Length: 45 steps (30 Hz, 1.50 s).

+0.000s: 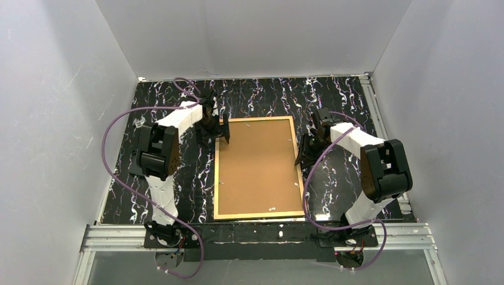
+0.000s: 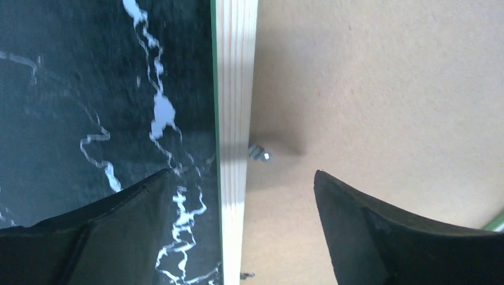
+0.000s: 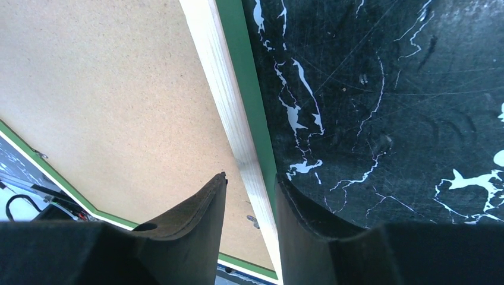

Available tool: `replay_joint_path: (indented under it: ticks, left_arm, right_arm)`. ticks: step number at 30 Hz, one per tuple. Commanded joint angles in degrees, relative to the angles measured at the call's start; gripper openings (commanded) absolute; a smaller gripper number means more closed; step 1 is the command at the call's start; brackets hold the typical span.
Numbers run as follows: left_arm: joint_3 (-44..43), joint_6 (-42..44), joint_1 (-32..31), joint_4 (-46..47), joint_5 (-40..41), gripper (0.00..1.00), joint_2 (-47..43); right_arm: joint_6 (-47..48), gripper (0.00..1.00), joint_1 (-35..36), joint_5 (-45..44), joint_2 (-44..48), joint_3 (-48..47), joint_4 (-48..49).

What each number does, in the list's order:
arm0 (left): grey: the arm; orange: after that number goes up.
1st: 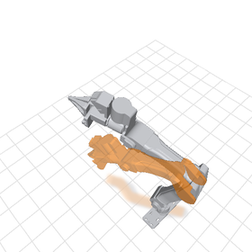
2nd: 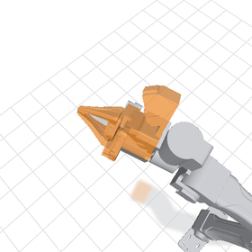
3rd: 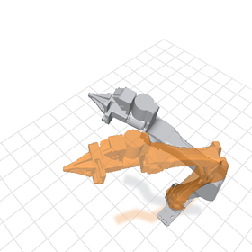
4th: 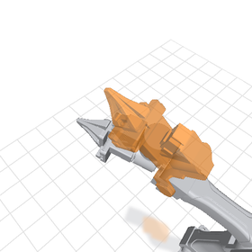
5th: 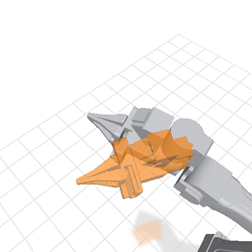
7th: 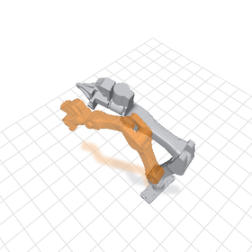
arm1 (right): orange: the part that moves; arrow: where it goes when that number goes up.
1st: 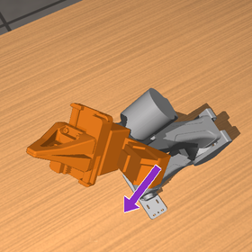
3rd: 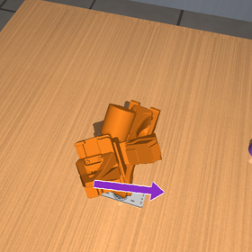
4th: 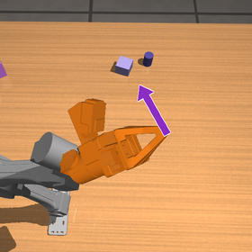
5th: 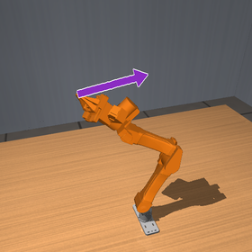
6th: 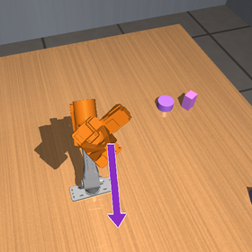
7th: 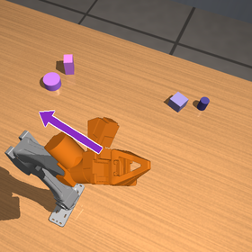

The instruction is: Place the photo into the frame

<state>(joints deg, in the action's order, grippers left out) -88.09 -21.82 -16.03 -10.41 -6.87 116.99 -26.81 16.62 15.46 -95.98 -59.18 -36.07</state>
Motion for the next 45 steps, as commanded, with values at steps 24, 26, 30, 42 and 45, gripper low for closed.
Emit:
replay_joint_path:
  ticks: [24, 26, 30, 42, 45]
  left_arm:
    - [26.6, -1.2, -6.6, -6.7, 0.8, 0.64, -18.5]
    - [26.8, -0.4, -6.6, -6.8, 0.5, 0.46, -18.4]
    - [26.2, 2.6, -6.6, -7.2, -0.1, 0.37, -17.3]
    - [18.7, 9.5, -6.7, -12.7, -4.3, 0.24, -12.1]
    - [15.3, 16.9, -7.0, -15.6, -8.0, 0.10, -9.0]
  right_arm:
    - [-3.2, 0.45, -0.5, 2.6, 14.8, 9.7, -1.1]
    - [-3.1, 0.45, -0.6, 2.4, 15.7, 9.7, -1.9]
    - [-2.8, 0.45, -1.2, 2.2, 16.8, 9.0, -3.0]
    - [-1.2, 0.45, -3.3, 1.3, 20.1, 5.9, -7.1]
    - [-0.5, 0.45, -4.4, 1.1, 20.8, 5.6, -8.0]
